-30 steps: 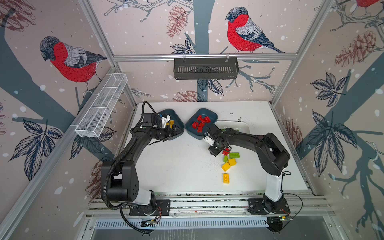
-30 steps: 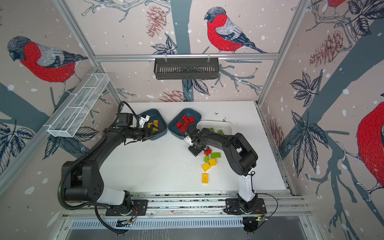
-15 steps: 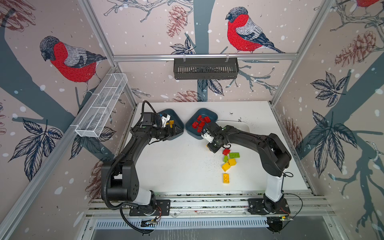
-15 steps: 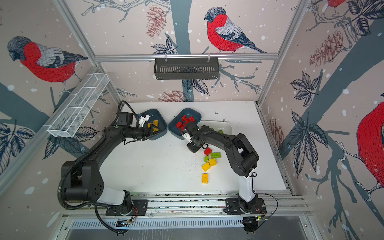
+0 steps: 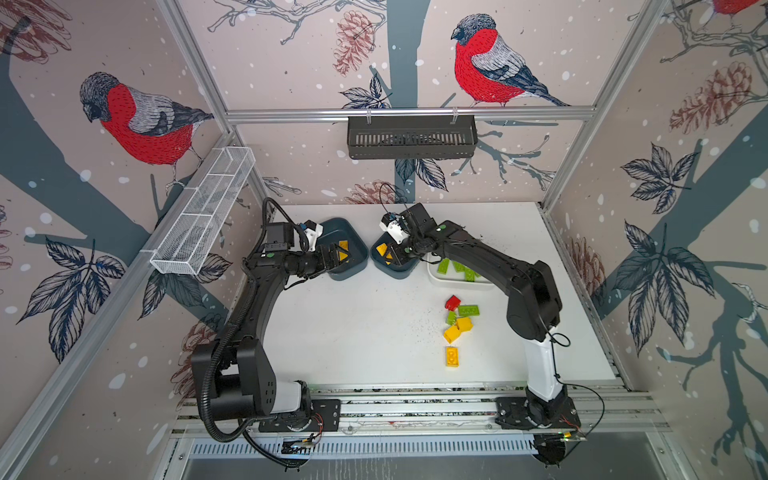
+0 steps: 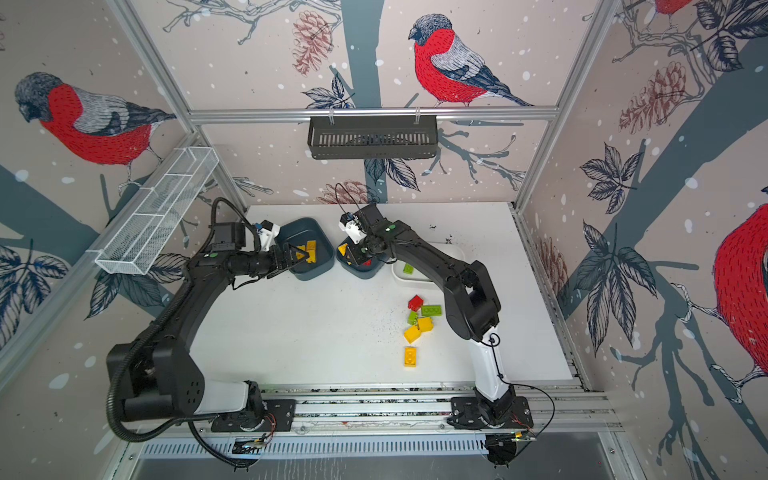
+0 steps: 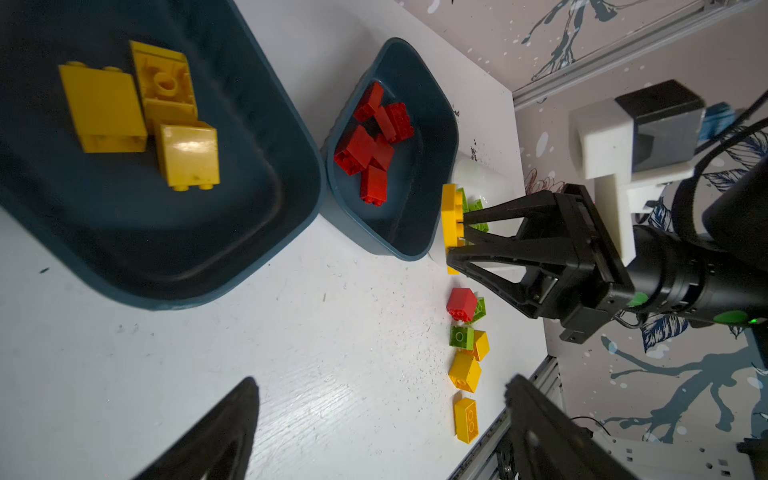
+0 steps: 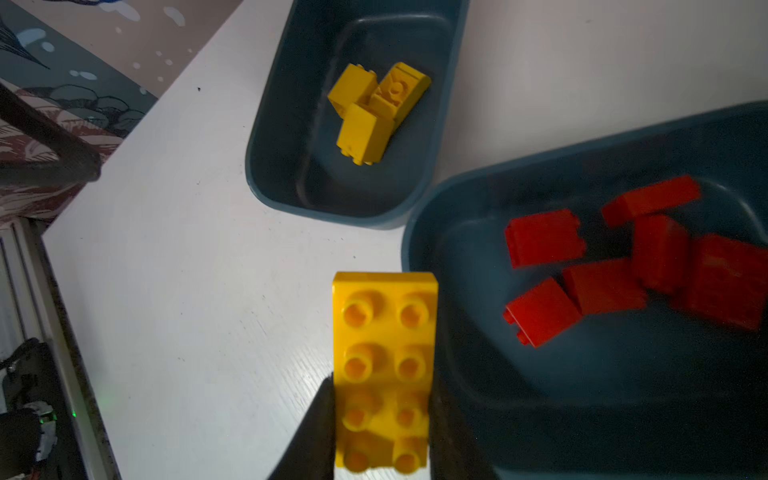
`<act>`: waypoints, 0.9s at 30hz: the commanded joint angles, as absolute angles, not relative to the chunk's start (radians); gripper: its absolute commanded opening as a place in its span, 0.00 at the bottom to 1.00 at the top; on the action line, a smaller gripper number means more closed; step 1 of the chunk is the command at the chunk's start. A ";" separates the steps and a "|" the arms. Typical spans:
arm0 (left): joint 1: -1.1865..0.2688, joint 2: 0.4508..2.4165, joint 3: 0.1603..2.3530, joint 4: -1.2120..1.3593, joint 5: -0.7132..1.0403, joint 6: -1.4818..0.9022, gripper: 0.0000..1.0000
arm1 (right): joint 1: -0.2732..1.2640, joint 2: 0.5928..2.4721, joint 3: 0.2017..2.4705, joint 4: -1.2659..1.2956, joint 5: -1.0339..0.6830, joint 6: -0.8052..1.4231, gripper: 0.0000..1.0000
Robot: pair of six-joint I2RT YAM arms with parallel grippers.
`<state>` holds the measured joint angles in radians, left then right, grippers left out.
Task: Sort the legos into containers by color
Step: 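Carry the yellow brick into the outer teal bin and release it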
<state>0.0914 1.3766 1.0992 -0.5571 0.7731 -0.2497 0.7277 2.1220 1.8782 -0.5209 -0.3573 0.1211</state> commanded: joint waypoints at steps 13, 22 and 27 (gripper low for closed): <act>0.148 1.300 1.015 -0.552 0.709 -0.269 0.92 | 0.799 2.479 2.251 -0.287 -0.313 0.302 0.27; 0.149 1.312 1.005 -0.530 0.738 -0.286 0.92 | 0.787 2.503 2.298 -0.300 -0.276 0.274 0.59; 0.149 1.305 1.003 -0.510 0.761 -0.297 0.92 | 0.762 2.393 2.211 -0.336 -0.282 0.263 0.64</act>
<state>0.1459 1.3106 1.0031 -0.5388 0.7254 -0.2913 0.7734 2.4741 2.2520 -0.3275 -0.2882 0.2794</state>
